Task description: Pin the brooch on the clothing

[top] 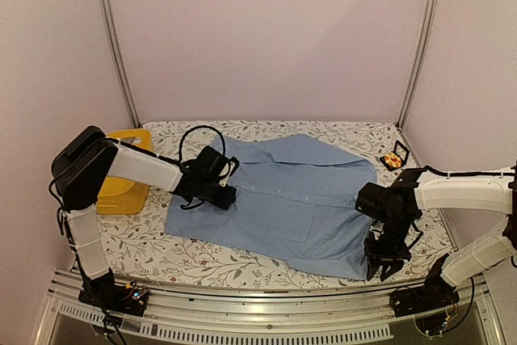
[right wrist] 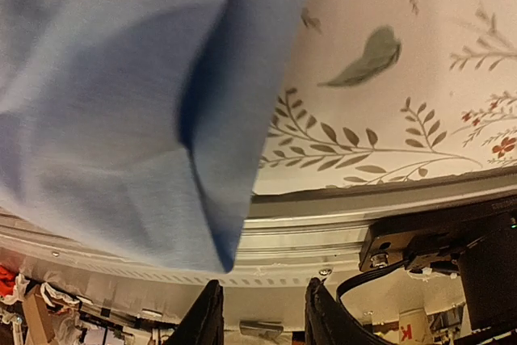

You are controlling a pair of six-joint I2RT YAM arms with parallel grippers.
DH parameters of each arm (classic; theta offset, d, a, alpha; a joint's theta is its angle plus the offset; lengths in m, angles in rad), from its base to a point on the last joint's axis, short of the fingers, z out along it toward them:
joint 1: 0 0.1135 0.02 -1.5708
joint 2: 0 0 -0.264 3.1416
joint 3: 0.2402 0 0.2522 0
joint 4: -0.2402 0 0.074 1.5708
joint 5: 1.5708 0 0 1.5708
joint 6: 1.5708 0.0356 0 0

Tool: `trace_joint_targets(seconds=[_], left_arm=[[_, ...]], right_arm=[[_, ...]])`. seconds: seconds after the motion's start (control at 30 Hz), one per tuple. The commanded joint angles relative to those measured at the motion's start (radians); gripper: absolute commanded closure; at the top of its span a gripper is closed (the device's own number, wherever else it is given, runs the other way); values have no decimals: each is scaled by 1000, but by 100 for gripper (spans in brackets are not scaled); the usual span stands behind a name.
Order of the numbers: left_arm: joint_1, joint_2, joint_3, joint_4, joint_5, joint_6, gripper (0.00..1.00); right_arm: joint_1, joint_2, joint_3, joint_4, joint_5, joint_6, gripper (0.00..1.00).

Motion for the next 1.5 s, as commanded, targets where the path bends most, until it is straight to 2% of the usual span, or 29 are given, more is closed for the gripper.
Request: trace_joint_targets(seconds=[0.0, 0.1, 0.2, 0.27, 0.4, 0.57, 0.7, 0.9, 1.0, 1.17, 1.27, 1.47], left_arm=[[24, 49, -40, -141, -24, 9, 50], [24, 33, -45, -147, -31, 1, 50], [24, 21, -55, -152, -23, -18, 50], [24, 16, -64, -153, -17, -33, 50], [24, 8, -78, -168, -17, -66, 50], [24, -22, -103, -168, -15, -86, 50], [22, -37, -144, -187, -21, -156, 50], [14, -215, -320, -155, -31, -311, 50], [0, -293, -329, -160, -26, -319, 50], [-27, -284, -137, -142, -35, -129, 49], [-22, -183, 15, -129, -57, -29, 49], [-22, 94, 298, -121, -73, 90, 50]], right_arm=[[-70, 22, 221, -115, 200, -54, 66], [-163, 52, 246, -10, 285, -97, 68], [-271, 91, 252, 165, 376, -146, 70], [-320, 123, 242, 266, 467, -154, 75], [-342, 190, 192, 389, 439, -144, 76], [-343, 124, 112, 427, 409, -115, 72], [-343, 81, 129, 396, 421, -139, 70], [-340, 94, 183, 326, 383, -187, 65], [-339, 52, 185, 283, 389, -187, 65], [-255, 15, 170, 290, 285, -197, 68], [-152, 23, 165, 330, 231, -168, 66], [-94, 92, 121, 335, 215, -70, 62]])
